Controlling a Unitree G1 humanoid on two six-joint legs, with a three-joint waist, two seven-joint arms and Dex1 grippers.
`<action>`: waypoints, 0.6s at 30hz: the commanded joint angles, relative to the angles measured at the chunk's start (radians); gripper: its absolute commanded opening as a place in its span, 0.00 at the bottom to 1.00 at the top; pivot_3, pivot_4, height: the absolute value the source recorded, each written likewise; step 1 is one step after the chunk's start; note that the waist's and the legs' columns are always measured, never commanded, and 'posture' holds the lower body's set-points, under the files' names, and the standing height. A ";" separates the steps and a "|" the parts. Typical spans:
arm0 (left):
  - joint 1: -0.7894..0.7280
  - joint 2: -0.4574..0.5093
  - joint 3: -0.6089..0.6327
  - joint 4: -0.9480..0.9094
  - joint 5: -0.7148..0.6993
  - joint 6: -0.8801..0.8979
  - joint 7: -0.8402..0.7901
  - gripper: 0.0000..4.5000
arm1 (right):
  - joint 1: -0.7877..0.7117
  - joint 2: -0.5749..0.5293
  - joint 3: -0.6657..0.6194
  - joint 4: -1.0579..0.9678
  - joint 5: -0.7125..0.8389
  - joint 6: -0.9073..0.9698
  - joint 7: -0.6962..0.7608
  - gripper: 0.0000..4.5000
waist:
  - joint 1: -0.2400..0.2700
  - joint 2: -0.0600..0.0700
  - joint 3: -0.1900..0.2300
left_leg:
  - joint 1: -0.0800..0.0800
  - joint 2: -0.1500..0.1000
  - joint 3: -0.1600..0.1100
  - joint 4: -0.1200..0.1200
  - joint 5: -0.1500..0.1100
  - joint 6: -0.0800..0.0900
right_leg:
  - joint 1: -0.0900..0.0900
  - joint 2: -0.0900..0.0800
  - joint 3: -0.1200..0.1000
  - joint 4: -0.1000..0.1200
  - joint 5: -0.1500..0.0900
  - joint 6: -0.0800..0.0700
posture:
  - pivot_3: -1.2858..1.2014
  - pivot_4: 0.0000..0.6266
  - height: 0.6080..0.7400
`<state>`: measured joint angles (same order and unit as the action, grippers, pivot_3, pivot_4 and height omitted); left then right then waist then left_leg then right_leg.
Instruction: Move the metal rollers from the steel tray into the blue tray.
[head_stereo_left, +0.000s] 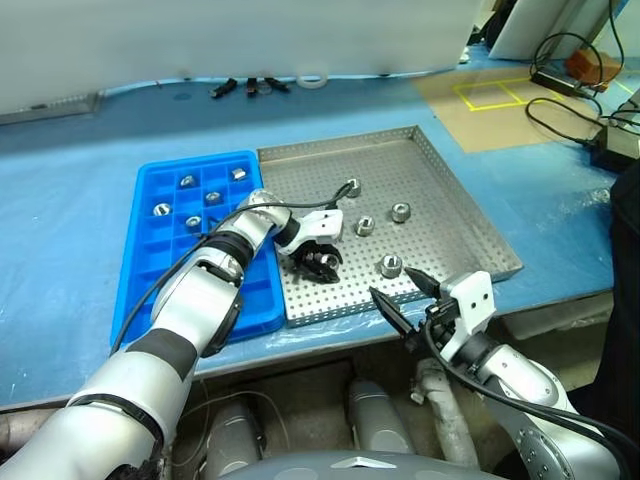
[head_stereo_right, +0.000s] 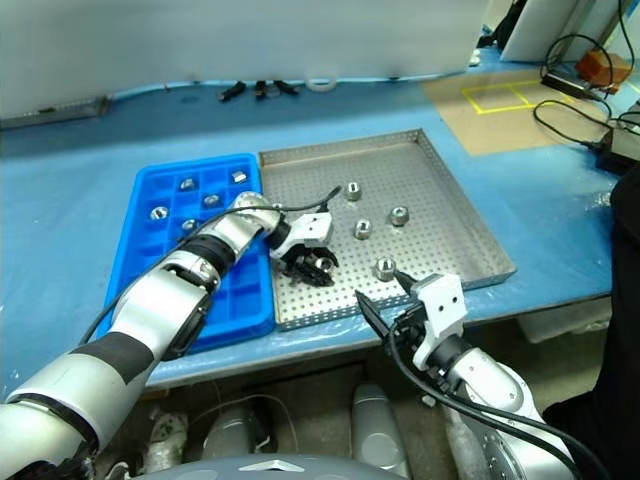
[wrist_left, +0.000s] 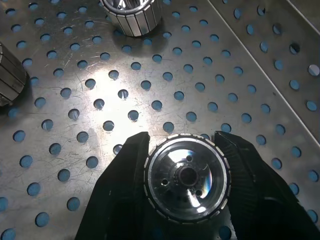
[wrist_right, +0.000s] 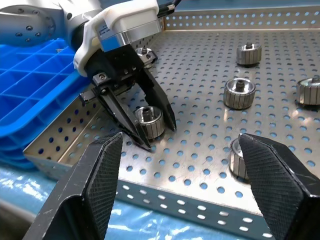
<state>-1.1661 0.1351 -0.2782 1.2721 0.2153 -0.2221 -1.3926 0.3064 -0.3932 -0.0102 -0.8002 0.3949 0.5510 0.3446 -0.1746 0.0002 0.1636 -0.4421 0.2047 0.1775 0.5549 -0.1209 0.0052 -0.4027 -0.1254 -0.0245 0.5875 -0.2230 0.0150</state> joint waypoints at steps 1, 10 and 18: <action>-0.116 0.027 0.114 -0.037 -0.113 0.085 -0.037 0.38 | -0.021 -0.013 -0.038 -0.024 0.026 -0.002 0.011 0.87 | 0.003 0.000 0.001 | -0.001 0.000 0.000 0.000 0.000 0.000 | -0.001 0.000 0.000 0.000 0.000 0.000 | 0.29 0.24 1.00; -0.164 0.198 0.235 -0.152 -0.223 0.195 -0.107 0.38 | -0.302 -0.060 -0.015 0.087 0.067 0.034 0.095 0.87 | 0.023 0.001 0.001 | 0.003 0.001 0.002 -0.002 0.000 0.000 | -0.001 0.000 0.000 0.001 0.000 0.000 | 0.35 0.24 1.00; 0.065 0.398 0.290 -0.534 -0.295 0.431 -0.038 0.38 | -0.645 -0.047 0.119 0.342 0.053 0.000 0.272 0.87 | 0.130 0.005 0.003 | 0.004 0.003 0.002 -0.005 0.004 0.000 | -0.003 0.001 0.001 0.006 0.001 -0.002 | 0.46 0.24 1.00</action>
<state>-1.1199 0.5098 -0.0190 0.8347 -0.0458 0.1571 -1.4498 -0.3134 -0.4474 0.0966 -0.4624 0.4348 0.5801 0.5849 -0.0446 0.0047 0.1666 -0.4383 0.2081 0.1799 0.5486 -0.1169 0.0055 -0.4058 -0.1243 -0.0239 0.5943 -0.2227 0.0128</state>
